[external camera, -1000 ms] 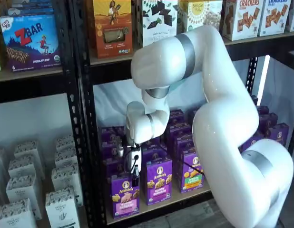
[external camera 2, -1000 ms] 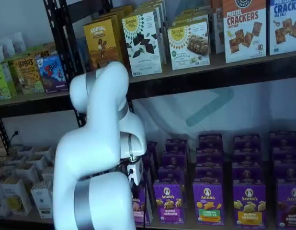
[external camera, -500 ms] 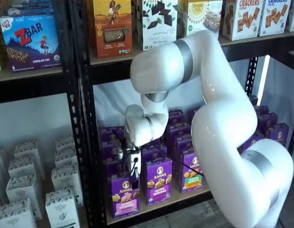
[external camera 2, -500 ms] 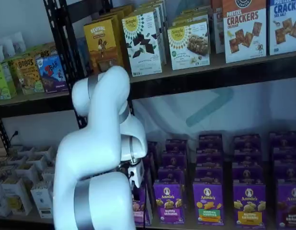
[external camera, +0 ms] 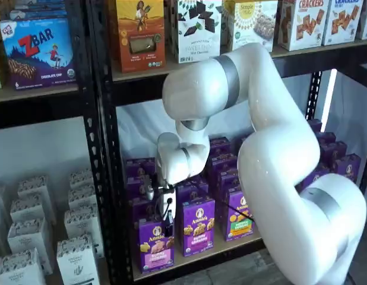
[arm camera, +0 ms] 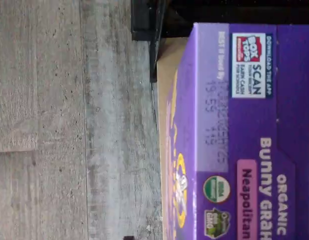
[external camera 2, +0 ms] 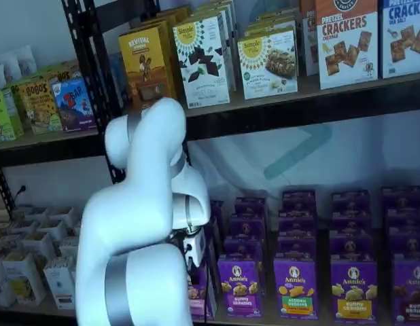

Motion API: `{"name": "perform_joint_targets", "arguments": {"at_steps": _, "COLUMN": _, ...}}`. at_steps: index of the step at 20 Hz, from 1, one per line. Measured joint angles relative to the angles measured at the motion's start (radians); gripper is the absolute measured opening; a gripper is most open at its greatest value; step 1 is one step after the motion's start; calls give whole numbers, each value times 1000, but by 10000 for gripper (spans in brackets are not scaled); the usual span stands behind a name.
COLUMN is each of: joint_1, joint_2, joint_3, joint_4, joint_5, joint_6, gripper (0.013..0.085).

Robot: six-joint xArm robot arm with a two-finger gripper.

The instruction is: Pick up the purple box with a pink patch in the middle, on the bottom shelf, the first box from the left

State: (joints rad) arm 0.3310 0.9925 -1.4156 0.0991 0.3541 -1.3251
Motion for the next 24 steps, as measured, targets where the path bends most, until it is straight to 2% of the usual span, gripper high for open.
{"name": "perform_joint_targets", "arguments": {"at_steps": 3, "joint_1": 0, "joint_2": 5, "joint_3": -4, "joint_4": 2, "joint_5": 0, "joint_6": -2, "gripper": 850}}
{"name": "perform_joint_targets", "arguments": {"at_steps": 5, "joint_1": 0, "joint_2": 7, "joint_3": -9, "joint_4": 5, "joint_5": 7, "joint_6": -5, "gripper": 770}}
{"name": "perform_joint_targets", "arguments": {"at_steps": 6, "joint_1": 1, "joint_2": 8, "joint_3": -11, "joint_4": 9, "joint_5": 10, "joint_6": -7, "gripper": 770}}
{"name": "perform_joint_targets", "arguments": {"at_steps": 7, "joint_1": 1, "joint_2": 10, "joint_3": -12, "joint_4": 10, "joint_5": 11, "joint_6": -8, "gripper": 730}}
{"name": "perform_joint_targets", "arguments": {"at_steps": 10, "joint_1": 4, "joint_2": 14, "joint_3": -17, "joint_4": 8, "joint_5": 13, "joint_6": -3, "gripper": 690}}
{"name": "perform_joint_targets", "arguments": {"at_steps": 11, "joint_1": 5, "joint_2": 15, "joint_3": -18, "joint_4": 9, "joint_5": 12, "joint_6": -3, "gripper": 650}}
{"name": "perform_joint_targets", "arguments": {"at_steps": 17, "joint_1": 7, "joint_2": 18, "joint_3": -20, "joint_4": -13, "joint_5": 11, "joint_6": 19, "gripper": 650}}
{"name": "perform_joint_targets", "arguments": {"at_steps": 23, "joint_1": 7, "joint_2": 19, "joint_3": -22, "joint_4": -12, "joint_5": 14, "joint_6": 18, "gripper": 650}}
{"name": "perform_joint_targets", "arguments": {"at_steps": 24, "joint_1": 8, "joint_2": 19, "joint_3": -21, "joint_4": -9, "joint_5": 12, "joint_6": 16, "gripper": 610}}
